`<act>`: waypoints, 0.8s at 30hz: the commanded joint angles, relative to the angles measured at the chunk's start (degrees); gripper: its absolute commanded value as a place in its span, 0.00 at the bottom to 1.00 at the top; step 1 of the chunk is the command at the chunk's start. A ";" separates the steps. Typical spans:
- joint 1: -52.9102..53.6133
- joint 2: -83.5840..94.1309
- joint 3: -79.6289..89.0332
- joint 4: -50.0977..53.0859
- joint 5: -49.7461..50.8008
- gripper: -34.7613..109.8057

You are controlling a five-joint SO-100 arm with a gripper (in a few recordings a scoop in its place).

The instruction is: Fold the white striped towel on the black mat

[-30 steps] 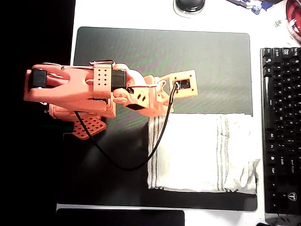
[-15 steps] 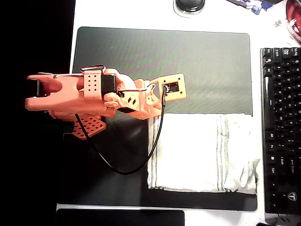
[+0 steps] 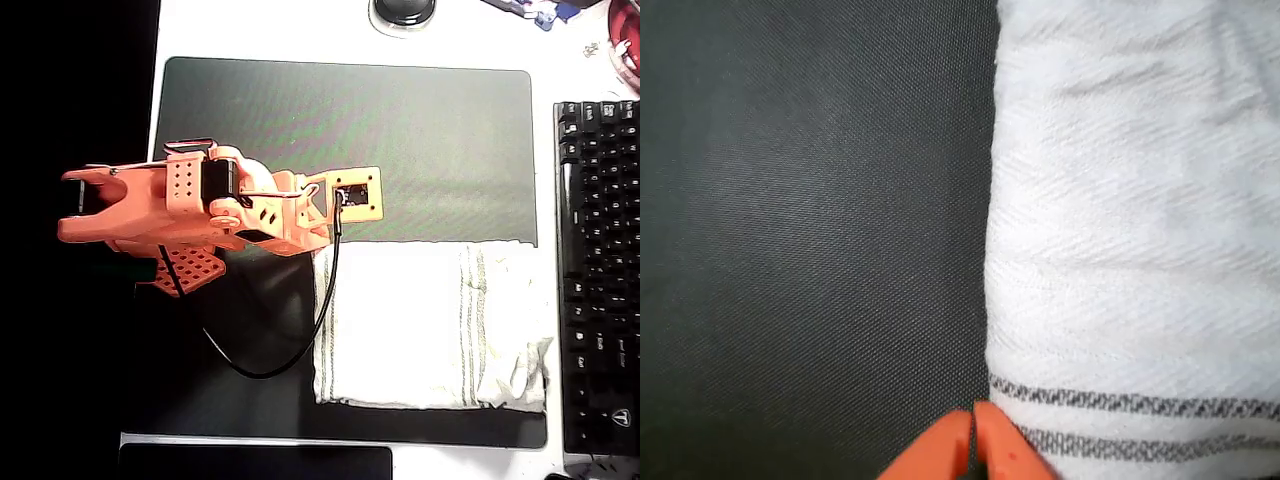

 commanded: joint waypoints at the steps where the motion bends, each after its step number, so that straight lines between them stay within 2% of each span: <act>1: 0.44 1.14 1.14 2.37 0.09 0.24; 11: 2.46 3.69 1.14 8.79 0.44 0.24; 24: 2.81 3.69 1.23 8.96 1.76 0.24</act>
